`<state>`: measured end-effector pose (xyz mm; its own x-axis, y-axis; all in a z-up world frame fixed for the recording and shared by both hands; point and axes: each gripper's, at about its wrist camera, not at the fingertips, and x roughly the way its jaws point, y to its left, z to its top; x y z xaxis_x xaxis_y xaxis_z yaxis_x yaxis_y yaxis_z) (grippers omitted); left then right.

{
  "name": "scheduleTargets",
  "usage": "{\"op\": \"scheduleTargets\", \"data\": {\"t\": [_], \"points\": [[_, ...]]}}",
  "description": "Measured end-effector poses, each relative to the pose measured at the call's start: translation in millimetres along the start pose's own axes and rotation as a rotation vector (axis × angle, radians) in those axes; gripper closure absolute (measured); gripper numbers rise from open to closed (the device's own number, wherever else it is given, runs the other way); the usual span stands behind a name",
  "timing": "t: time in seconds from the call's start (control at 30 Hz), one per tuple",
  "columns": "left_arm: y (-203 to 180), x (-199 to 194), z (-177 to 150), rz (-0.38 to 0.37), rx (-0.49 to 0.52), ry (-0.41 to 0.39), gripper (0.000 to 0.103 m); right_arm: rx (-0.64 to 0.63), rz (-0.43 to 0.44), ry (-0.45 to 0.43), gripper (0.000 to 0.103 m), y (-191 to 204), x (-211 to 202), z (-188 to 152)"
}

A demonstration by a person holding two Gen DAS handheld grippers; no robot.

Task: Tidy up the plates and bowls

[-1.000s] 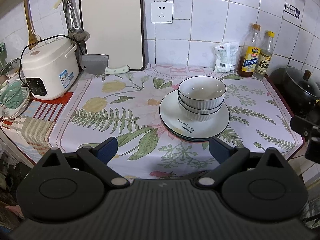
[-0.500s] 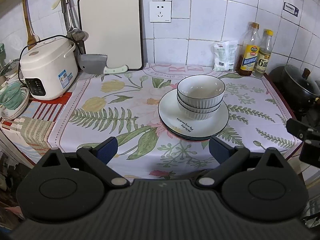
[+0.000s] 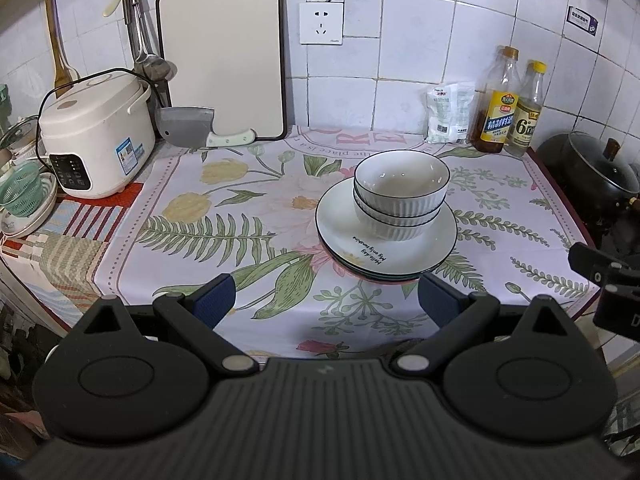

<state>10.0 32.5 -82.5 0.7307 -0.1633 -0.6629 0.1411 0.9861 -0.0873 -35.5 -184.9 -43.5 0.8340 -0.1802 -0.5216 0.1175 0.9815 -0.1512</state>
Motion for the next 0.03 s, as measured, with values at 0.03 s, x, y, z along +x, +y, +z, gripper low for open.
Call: {"op": "scheduleTargets", "data": {"t": [0.03], "points": [[0.3, 0.2, 0.0, -0.001, 0.002, 0.003, 0.004, 0.000, 0.001, -0.001, 0.002, -0.1, 0.0, 0.3]]}}
